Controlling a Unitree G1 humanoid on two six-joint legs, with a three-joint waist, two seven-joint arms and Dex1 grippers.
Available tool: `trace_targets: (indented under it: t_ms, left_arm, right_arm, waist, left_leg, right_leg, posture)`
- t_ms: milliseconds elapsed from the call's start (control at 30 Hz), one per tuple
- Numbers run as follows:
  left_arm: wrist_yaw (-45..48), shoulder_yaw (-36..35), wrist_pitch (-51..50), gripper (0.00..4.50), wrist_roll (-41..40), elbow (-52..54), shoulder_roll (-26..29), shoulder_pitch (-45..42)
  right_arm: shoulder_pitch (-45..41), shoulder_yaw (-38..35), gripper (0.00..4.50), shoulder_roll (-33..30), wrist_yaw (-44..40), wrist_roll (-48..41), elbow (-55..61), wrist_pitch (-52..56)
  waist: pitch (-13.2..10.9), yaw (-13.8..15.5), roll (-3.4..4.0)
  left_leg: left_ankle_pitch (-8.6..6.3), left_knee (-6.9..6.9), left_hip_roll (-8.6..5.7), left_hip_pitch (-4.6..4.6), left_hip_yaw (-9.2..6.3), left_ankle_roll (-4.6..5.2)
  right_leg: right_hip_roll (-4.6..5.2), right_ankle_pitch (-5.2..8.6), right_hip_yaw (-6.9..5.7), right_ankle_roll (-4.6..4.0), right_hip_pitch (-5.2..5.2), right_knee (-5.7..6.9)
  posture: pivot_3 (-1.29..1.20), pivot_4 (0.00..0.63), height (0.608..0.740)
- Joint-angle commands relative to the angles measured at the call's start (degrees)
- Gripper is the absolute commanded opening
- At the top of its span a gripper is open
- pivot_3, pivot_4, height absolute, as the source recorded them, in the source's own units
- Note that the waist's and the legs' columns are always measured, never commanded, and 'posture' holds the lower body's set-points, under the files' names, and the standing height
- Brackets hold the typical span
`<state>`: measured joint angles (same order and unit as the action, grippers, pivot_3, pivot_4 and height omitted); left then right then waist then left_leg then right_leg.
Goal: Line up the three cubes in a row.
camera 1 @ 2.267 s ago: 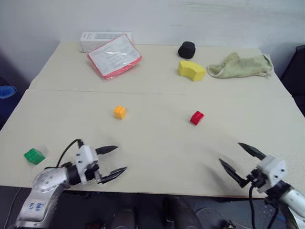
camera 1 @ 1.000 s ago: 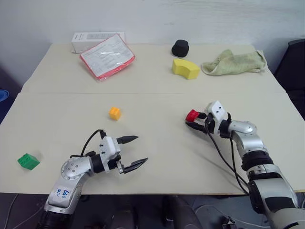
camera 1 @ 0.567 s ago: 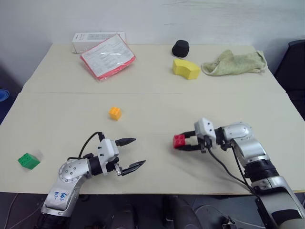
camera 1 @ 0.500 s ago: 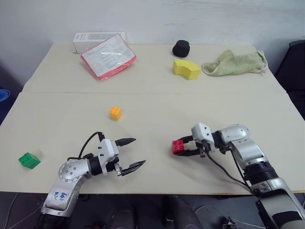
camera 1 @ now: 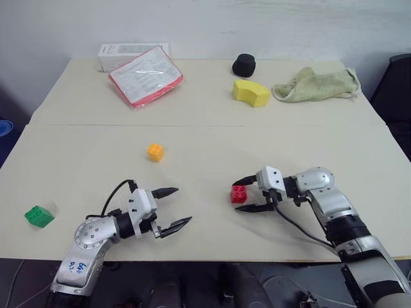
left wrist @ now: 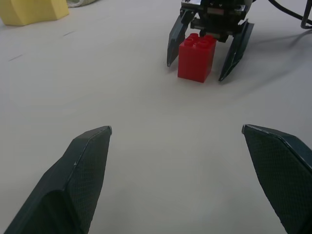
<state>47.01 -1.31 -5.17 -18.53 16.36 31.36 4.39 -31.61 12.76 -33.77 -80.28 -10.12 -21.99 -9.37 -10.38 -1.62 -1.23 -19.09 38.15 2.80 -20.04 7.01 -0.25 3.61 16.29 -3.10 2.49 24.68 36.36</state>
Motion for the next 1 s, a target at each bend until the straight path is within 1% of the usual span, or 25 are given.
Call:
trace_targets:
  t_ms: [33,100,133,167,233,267,333,400,433,500,600,667,833,1000]
  left_arm:
    - [-1.9,-4.36,0.38,4.5,-1.08,1.96,0.45,3.36]
    - [-4.17,-8.01,1.38,4.5,-1.42,0.89,-0.73,6.79]
    - [-5.6,-10.34,2.62,4.5,-1.15,0.33,-1.56,9.17]
    - [-7.36,-13.18,3.64,4.5,-1.36,0.14,-2.8,11.64]
    - [-10.65,-18.76,5.1,4.5,-2.24,0.41,-5.43,15.97]
    - [-11.54,-20.59,5.28,4.5,-2.86,0.77,-6.39,17.53]
    - [-13.18,-23.31,6.62,4.5,-2.72,1.17,-7.98,20.0]
    - [-18.09,-28.03,6.42,4.5,-4.08,1.38,-11.13,21.71]
    - [-19.71,-29.58,6.12,4.5,-4.63,1.49,-12.15,22.13]
    - [-23.29,-32.87,5.53,4.5,-5.55,1.75,-14.72,23.58]
    - [-27.5,-37.53,4.44,4.5,-8.42,0.74,-18.71,26.37]
    - [-28.46,-39.76,3.44,4.5,-10.91,-0.89,-20.6,28.2]
    - [-32.3,-45.35,2.94,4.5,-16.26,-3.37,-23.09,28.85]
    - [-36.43,-47.18,2.65,4.5,-18.84,-3.54,-25.12,27.98]
  right_arm:
    - [2.66,-3.81,4.44,-3.56,-1.1,-3.47,6.51,1.59]
    - [5.42,-6.66,4.44,-5.16,-0.12,-5.32,9.36,0.68]
    - [7.48,-9.58,4.44,-5.42,1.71,-7.37,11.03,1.2]
    - [9.83,-13.42,4.44,-4.81,4.2,-10.19,12.53,1.36]
    - [15.48,-20.6,4.44,-3.11,8.51,-16.99,16.94,3.86]
    - [18.13,-22.61,4.44,-2.45,9.3,-19.48,19.12,4.62]
    - [23.58,-24.73,4.44,-1.63,10.54,-20.82,22.83,4.26]
    - [29.25,-26.4,4.44,1.72,11.79,-21.3,25.62,-0.33]
    - [30.76,-26.93,4.44,3.05,12.33,-21.42,26.41,-2.03]
    - [33.4,-26.26,4.44,4.17,13.53,-18.76,27.25,-4.68]
    - [33.61,-24.9,4.44,6.56,15.41,-24.12,31.54,-0.55]
    - [33.42,-23.19,4.44,6.64,14.68,-23.57,32.3,-0.79]
    - [32.17,-19.94,4.44,7.39,12.99,-22.12,32.23,-3.06]
    - [31.08,-18.37,4.44,7.72,11.91,-21.61,30.92,-4.55]
  waist:
    - [0.0,0.0,0.0]
    - [0.0,-0.01,0.0]
    - [0.0,0.0,0.0]
    - [0.0,0.02,0.0]
    - [0.0,0.08,0.0]
    - [0.0,0.1,0.0]
    - [0.0,0.17,-0.01]
    - [0.02,0.29,-0.03]
    - [0.03,0.27,-0.06]
    - [0.03,0.22,-0.06]
    - [0.03,-0.38,-0.06]
    - [0.03,-0.36,-0.06]
    - [0.06,0.15,-0.15]
    - [0.08,0.09,-0.19]
  left_leg:
    - [-0.01,-0.02,0.0,0.01,0.0,0.0]
    - [-0.04,-0.03,0.01,0.0,-0.03,0.05]
    - [-0.07,-0.04,0.01,0.02,-0.02,0.1]
    - [-0.2,-0.06,0.01,0.02,-0.03,0.31]
    - [-0.24,-0.09,0.03,0.02,-0.05,0.3]
    - [-0.25,-0.12,0.03,0.0,-0.07,0.31]
    - [-0.29,-0.12,0.03,-0.01,-0.1,0.35]
    - [-0.34,-0.12,0.02,0.03,-0.12,0.39]
    - [-0.35,-0.12,0.02,0.04,-0.13,0.41]
    - [-0.37,-0.12,0.02,0.03,-0.12,0.44]
    - [-0.41,-0.12,0.02,0.03,-0.03,0.47]
    - [-0.44,-0.11,0.06,0.07,-0.01,0.44]
    - [-0.47,-0.1,0.03,0.04,-0.05,0.47]
    - [-0.62,-0.04,-0.02,-0.04,-0.01,0.65]
  right_leg:
    - [0.0,0.0,0.0,0.0,-0.01,-0.03]
    - [0.02,0.0,-0.01,0.0,-0.02,-0.08]
    - [0.02,0.0,-0.01,0.0,-0.03,-0.09]
    - [0.02,0.0,-0.01,0.0,-0.03,-0.12]
    - [0.01,0.0,-0.02,-0.01,-0.04,-0.17]
    - [0.0,0.0,-0.04,-0.01,-0.04,-0.24]
    - [0.0,0.0,-0.07,-0.01,-0.07,-0.29]
    - [0.01,0.0,-0.08,-0.01,-0.15,-0.33]
    - [0.02,0.0,-0.08,0.0,-0.18,-0.34]
    - [0.0,-0.01,-0.08,0.0,-0.2,-0.35]
    - [-0.01,-0.01,0.0,0.02,-0.17,-0.34]
    - [-0.08,-0.01,0.02,0.02,-0.17,-0.34]
    - [-0.09,0.0,-0.04,0.0,-0.15,-0.41]
    - [-0.01,-0.02,-0.01,0.03,-0.16,-0.54]
  posture:
    - [0.0,0.15,0.74]
    - [0.0,0.15,0.74]
    - [0.0,0.15,0.74]
    - [0.0,0.15,0.74]
    - [0.0,0.15,0.74]
    - [0.0,0.15,0.74]
    - [0.0,0.15,0.74]
    - [0.0,0.15,0.74]
    - [0.0,0.15,0.74]
    - [0.0,0.15,0.74]
    - [0.0,0.15,0.74]
    - [0.0,0.15,0.74]
    - [0.0,0.15,0.74]
    - [0.0,0.15,0.74]
